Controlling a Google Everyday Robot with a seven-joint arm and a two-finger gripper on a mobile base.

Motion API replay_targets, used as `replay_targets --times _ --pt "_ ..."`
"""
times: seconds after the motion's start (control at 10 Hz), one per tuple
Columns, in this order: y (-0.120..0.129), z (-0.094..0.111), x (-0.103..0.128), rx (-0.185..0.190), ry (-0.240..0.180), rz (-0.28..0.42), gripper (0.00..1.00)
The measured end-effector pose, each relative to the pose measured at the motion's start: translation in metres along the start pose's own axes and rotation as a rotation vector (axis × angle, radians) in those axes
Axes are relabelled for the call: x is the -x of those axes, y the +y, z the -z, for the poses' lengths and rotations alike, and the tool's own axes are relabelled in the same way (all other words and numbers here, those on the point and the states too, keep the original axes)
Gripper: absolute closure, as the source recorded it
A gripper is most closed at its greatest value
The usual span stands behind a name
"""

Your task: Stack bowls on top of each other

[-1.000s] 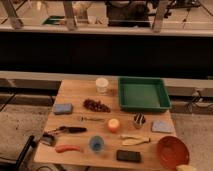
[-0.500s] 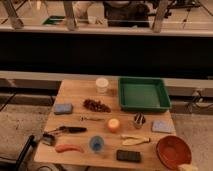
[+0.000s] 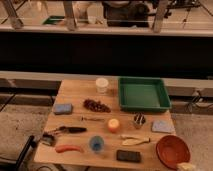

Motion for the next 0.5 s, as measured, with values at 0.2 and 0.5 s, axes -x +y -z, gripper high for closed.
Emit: replay_targets --times 0.2,0.5 --pt "-0.0031 -0.0004 0.0022 -0.006 0.002 0.003 0.2" --pt "-0.0048 -0.0009 0.0036 -0.011 0.006 0.0 0.2"
